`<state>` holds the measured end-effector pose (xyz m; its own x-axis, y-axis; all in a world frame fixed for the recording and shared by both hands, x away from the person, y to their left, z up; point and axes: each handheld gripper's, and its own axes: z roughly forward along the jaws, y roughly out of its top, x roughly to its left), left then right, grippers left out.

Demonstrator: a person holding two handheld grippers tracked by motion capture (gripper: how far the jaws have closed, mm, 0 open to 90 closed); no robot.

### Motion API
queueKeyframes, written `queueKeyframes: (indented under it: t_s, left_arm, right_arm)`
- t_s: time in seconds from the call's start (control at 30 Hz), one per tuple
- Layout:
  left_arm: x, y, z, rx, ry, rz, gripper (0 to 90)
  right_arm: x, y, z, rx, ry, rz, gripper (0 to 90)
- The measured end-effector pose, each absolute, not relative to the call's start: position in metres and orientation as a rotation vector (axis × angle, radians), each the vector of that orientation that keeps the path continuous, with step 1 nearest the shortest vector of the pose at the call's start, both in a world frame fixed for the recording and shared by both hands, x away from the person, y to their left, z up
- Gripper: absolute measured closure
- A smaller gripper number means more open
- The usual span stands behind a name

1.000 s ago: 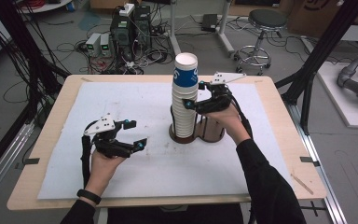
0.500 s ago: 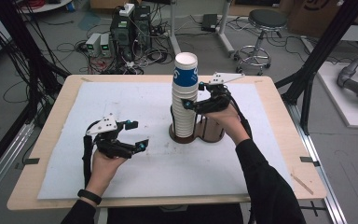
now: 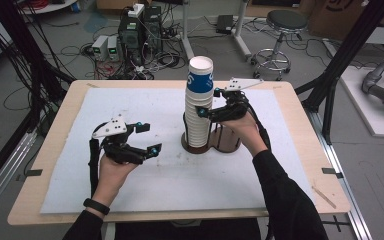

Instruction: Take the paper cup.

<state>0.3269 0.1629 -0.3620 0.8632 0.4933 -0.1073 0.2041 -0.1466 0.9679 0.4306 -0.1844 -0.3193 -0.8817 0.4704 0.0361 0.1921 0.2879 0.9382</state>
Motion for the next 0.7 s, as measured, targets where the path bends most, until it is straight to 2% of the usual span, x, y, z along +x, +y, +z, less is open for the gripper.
queueKeyframes:
  t_s: [0.7]
  left_arm:
    - [0.374, 0.120, -0.270, 1.695, 0.473, 0.292, 13.3]
  right_arm:
    - [0.428, -0.184, -0.320, 0.601, 2.301, 1.626, 14.1]
